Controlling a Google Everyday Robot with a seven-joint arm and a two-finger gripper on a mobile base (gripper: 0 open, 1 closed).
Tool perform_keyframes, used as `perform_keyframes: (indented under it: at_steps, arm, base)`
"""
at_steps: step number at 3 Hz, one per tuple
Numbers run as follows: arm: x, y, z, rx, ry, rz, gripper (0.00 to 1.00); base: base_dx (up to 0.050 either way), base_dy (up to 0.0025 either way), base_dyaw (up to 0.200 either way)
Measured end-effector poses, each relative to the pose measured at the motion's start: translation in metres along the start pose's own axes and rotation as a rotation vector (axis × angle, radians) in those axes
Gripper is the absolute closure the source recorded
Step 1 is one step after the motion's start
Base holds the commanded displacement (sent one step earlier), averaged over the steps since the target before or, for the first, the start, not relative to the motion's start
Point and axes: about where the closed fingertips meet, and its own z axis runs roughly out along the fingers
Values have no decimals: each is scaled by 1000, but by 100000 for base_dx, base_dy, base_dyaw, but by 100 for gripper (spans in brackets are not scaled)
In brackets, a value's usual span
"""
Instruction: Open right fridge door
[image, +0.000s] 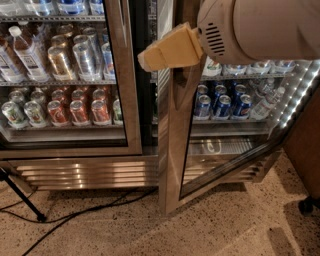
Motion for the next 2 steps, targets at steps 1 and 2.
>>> perform_keyframes:
  at_steps: [1,2]
  arm:
    - [0,0,0,0,0,0,0]
    - [0,0,0,0,0,0,0]
  base:
    - [0,0,0]
    - [0,0,0]
